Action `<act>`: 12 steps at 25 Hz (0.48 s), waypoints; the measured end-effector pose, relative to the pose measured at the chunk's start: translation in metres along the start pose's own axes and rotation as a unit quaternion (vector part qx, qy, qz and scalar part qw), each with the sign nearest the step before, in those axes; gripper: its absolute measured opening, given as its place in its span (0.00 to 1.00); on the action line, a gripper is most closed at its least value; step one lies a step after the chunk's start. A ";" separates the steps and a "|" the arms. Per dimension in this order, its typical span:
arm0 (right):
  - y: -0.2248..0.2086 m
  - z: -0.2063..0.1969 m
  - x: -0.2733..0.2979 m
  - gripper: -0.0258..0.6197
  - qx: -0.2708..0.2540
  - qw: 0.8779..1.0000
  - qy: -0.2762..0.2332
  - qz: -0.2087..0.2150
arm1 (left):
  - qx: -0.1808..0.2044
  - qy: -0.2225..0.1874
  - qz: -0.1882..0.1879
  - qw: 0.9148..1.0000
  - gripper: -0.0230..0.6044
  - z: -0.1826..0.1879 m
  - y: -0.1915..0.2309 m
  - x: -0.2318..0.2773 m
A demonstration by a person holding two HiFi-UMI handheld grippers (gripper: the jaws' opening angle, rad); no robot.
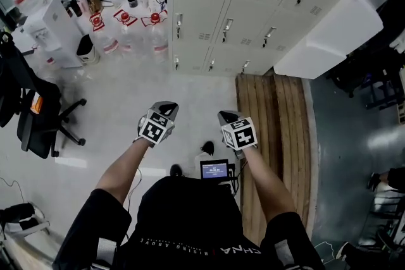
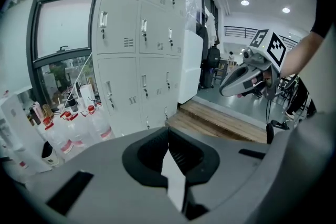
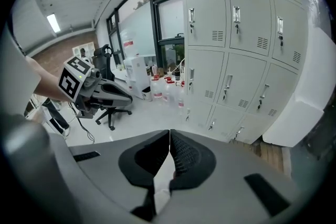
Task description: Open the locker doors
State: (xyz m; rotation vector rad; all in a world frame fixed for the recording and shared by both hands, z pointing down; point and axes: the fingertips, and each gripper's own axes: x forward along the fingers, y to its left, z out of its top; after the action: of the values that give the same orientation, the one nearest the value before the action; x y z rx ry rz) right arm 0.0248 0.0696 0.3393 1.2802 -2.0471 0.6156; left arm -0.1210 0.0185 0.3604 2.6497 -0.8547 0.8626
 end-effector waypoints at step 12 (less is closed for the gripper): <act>-0.102 0.098 0.092 0.09 -0.030 0.998 -0.009 0.053 | -0.044 0.010 0.046 0.998 0.07 0.067 0.080 0.088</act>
State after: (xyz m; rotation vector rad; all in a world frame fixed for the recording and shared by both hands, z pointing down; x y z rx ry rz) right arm 0.0615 -0.0947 0.3440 1.1522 -2.1424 0.5892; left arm -0.0788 -0.1117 0.3618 2.5402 -0.9937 0.8513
